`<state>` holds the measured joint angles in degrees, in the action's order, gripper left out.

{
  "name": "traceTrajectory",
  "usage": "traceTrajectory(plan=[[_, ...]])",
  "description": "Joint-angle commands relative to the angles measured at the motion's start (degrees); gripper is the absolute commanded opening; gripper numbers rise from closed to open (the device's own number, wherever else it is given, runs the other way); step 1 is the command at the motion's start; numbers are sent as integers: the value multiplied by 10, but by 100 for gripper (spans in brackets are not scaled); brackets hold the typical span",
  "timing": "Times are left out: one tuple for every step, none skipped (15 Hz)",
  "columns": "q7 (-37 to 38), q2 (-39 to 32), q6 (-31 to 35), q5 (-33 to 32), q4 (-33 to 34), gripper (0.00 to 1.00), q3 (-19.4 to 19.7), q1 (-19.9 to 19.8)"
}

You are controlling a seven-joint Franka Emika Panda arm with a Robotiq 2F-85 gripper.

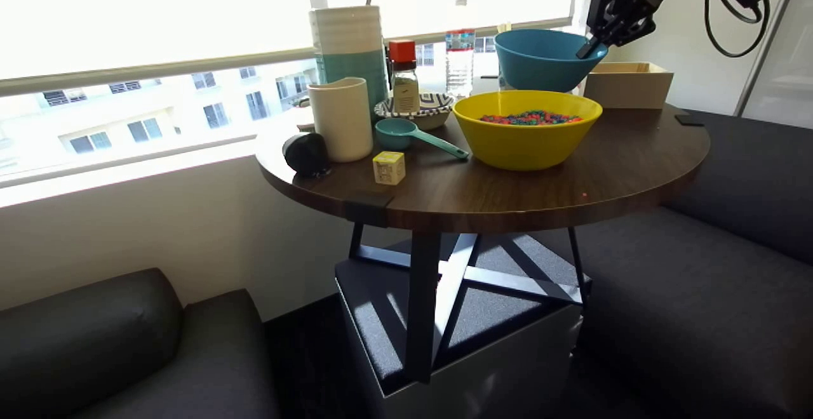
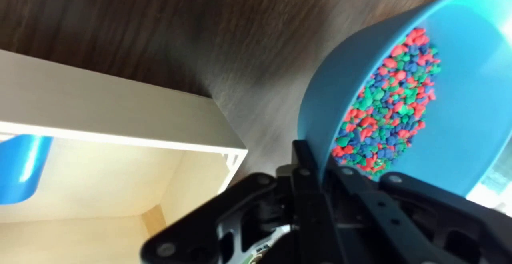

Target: Put the blue bowl in the yellow bowl

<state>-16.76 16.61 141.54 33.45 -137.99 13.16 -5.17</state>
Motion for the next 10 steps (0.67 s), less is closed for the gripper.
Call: traceTrajectory(plan=[[13,45,-34,-8,-5,1,6,1],[17,50,-47,-12,0,1,5,2],[19,52,-61,-14,5,1,5,3],[22,54,-77,-17,11,1,4,5],[22,55,-95,-18,17,1,3,7],[30,53,-114,-23,24,1,-1,7],[34,52,-133,-27,32,1,-4,9],[39,50,-149,-31,39,1,-8,9],[49,45,-169,-37,48,1,-14,11],[60,41,-182,-47,57,1,-21,13]])
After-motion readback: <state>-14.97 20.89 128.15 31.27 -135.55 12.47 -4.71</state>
